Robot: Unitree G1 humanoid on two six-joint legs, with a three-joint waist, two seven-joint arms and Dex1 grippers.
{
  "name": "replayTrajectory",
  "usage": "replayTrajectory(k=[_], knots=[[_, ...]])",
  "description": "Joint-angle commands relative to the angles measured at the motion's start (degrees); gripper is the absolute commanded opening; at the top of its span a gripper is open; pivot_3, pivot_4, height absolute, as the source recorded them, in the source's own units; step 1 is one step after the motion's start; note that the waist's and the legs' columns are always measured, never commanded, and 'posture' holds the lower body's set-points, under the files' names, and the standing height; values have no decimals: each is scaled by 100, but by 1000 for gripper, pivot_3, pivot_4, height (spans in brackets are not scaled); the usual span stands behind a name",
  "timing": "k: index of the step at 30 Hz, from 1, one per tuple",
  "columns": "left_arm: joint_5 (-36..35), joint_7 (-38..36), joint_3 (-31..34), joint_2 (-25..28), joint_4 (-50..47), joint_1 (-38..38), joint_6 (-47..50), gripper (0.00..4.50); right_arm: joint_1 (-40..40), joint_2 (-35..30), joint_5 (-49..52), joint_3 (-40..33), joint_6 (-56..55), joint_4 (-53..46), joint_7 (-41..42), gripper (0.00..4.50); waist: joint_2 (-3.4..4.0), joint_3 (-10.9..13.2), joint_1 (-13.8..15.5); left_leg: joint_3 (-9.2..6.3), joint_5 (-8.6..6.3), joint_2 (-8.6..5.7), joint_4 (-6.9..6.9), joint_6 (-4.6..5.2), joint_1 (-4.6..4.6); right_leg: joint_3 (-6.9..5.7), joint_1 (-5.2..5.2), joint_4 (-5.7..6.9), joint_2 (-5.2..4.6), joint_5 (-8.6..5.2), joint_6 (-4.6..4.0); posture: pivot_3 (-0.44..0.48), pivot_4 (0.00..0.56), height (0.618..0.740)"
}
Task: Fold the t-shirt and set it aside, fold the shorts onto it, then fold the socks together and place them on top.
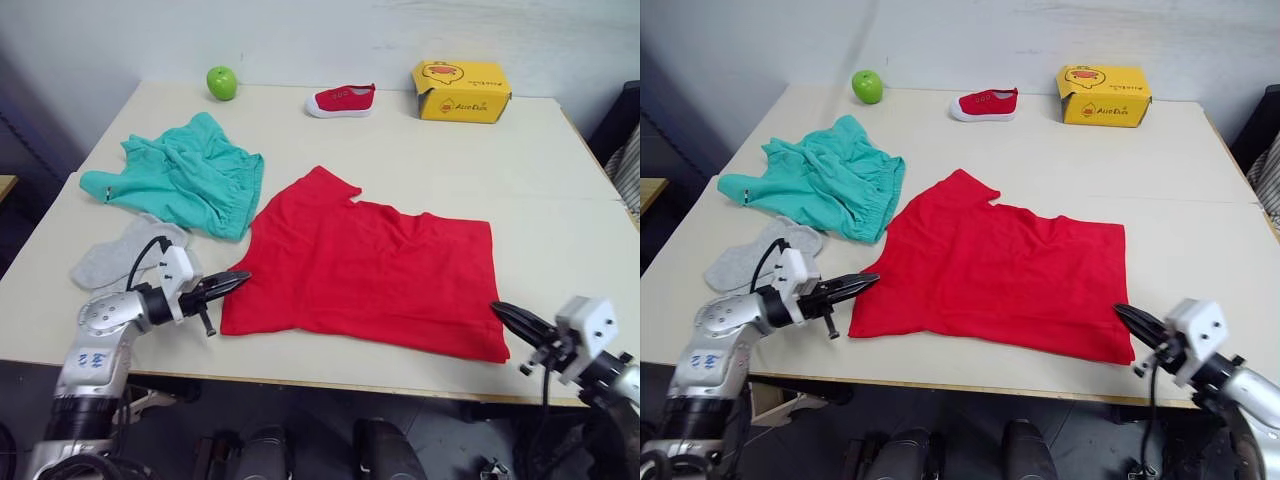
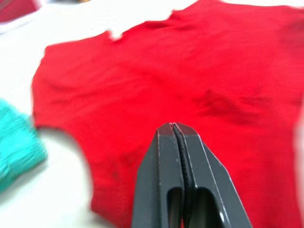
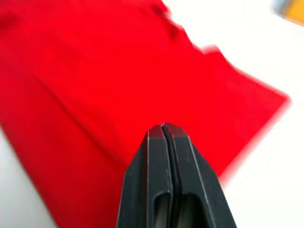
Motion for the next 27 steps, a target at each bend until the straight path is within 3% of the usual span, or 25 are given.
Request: replayTrajectory(k=[1, 6, 10, 14, 18, 21, 24, 27], knots=[[183, -3, -245, -21, -590, 430, -258, 26, 62, 186, -368, 784, -68, -430, -63, 0, 6, -4, 2, -2, -1, 0, -1, -1, -1, 12, 0, 1, 0, -3, -5, 0, 150, 740], [744, 596, -153, -17, -377, 918, -513, 26, 51, 454, -943, 1124, -649, 364, -227, 0, 6, -5, 34, -3, -5, -8, 0, 3, -5, 35, -1, -4, -1, -5, -9, 0, 150, 740], [928, 584, -131, 209, -58, 1130, -648, 26, 222, 300, -1156, 895, -1355, 1297, -84, 0, 4, -8, 18, -3, -19, -11, -1, 32, -3, 34, 2, -5, -4, -5, -9, 0, 150, 740], [1047, 714, -7, 387, 325, 1123, -722, 26, 510, 165, -1110, 354, -1627, 1576, -229, 0, 7, -19, 16, -3, -20, -6, -4, 30, 4, 35, 5, -4, -2, -6, -11, 0, 150, 740], [821, 812, 288, 422, 528, 972, -795, 26, 912, -10, -753, -566, -1472, 1584, -307, 0, 12, -24, 17, -3, -21, -1, -5, 28, 9, 36, 7, -3, -2, -8, -14, 0, 150, 740], [46, 351, 548, 422, 348, 885, -473, 26, 1135, -205, -178, -1075, -1138, 1361, 8, 0, 11, -23, 8, -2, -22, 1, -6, 27, 7, 40, 4, -4, -2, -8, -14, 0, 150, 740], [-265, -120, 599, 708, 42, 833, -217, 629, 1403, -587, 187, -1379, -837, 1106, 562, 587, 11, -22, -7, -2, -23, 9, -6, 24, 5, 40, 3, -5, -1, -9, -17, 0, 150, 740], [12, -552, 321, 940, -180, 790, -697, 1589, 1590, -1042, -198, -1310, -1335, 1312, 1282, 1648, 12, -22, 2, -2, -23, 13, -9, 23, 6, 38, 2, -7, -1, -12, -22, 0, 150, 740]])
